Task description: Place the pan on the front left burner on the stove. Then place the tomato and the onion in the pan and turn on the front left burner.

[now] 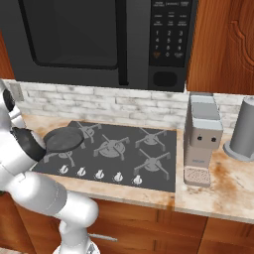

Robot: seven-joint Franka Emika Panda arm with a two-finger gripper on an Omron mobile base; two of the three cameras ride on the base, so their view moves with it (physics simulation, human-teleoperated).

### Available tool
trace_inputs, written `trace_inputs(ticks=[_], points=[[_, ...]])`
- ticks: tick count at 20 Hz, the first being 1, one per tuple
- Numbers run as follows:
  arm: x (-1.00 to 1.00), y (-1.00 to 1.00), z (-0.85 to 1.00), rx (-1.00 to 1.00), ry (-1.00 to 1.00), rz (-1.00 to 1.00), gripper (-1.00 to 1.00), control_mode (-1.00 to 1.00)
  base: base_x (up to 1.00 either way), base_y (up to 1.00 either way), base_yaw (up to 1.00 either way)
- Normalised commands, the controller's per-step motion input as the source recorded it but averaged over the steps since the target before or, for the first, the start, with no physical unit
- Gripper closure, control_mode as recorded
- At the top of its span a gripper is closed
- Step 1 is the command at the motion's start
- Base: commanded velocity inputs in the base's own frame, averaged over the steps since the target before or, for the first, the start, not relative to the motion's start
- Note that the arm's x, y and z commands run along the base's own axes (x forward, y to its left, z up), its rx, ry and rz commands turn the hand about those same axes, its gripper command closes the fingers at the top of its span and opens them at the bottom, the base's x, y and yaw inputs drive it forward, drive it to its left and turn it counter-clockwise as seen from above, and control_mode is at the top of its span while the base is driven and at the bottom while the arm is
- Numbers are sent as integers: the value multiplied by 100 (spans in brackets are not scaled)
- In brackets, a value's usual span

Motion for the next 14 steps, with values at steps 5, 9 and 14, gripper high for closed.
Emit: trace_inputs(ticks=[5,9,14], points=[[0,0,-11,0,-20,0,-100,-100,0,0,0],[0,6,-6,0,-22,0,-100,-100,0,0,0],[1,1,-14,0,-8,1,-100,-100,0,0,0]])
